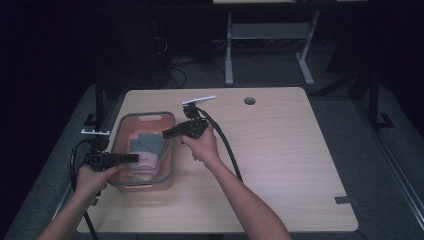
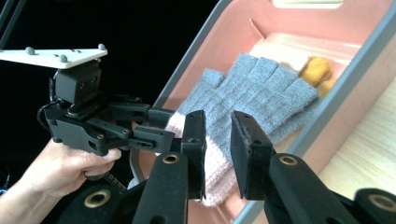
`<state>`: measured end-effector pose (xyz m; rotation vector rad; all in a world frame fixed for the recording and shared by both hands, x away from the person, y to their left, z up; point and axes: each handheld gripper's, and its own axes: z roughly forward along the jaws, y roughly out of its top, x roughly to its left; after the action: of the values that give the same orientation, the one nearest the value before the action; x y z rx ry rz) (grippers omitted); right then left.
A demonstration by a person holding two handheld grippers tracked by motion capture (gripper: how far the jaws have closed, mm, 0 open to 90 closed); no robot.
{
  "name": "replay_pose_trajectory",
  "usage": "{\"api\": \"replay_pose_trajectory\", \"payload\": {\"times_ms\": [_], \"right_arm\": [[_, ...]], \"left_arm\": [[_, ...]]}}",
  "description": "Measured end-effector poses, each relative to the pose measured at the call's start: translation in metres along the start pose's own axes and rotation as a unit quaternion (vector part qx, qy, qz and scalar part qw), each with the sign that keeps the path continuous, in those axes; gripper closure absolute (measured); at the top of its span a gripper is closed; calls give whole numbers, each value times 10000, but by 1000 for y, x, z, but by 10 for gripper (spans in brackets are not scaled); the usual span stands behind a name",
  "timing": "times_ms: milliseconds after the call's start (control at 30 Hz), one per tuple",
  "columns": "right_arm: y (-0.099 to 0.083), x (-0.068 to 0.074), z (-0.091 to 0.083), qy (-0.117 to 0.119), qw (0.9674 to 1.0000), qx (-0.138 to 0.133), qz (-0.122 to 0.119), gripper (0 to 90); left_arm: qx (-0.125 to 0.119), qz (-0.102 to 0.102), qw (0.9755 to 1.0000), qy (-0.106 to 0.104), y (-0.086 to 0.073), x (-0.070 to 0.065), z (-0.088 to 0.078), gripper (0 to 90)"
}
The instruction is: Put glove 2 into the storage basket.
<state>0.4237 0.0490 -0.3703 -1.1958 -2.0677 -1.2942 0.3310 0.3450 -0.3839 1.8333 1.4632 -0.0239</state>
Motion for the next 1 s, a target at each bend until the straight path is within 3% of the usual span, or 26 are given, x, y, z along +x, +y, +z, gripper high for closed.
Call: {"api": "replay_pose_trajectory", "payload": {"times_ms": [200, 367, 500, 1000], "right_arm": [[-2, -3, -8, 3, 10000, -48, 33, 738], [-4, -5, -16, -30, 9999, -116, 64, 720], [-6, -7, -21, -45, 9999, -139, 88, 714], [-15, -18, -42, -108, 9995, -226, 191, 680]], "left_arm": [[4, 88, 9999, 123, 4, -3, -2, 538], [-94, 25, 9999, 103, 8, -3, -7, 521], [-154, 131, 9997, 130, 14, -7, -13, 523], [-320, 279, 9989, -188, 24, -26, -10, 516]]}}
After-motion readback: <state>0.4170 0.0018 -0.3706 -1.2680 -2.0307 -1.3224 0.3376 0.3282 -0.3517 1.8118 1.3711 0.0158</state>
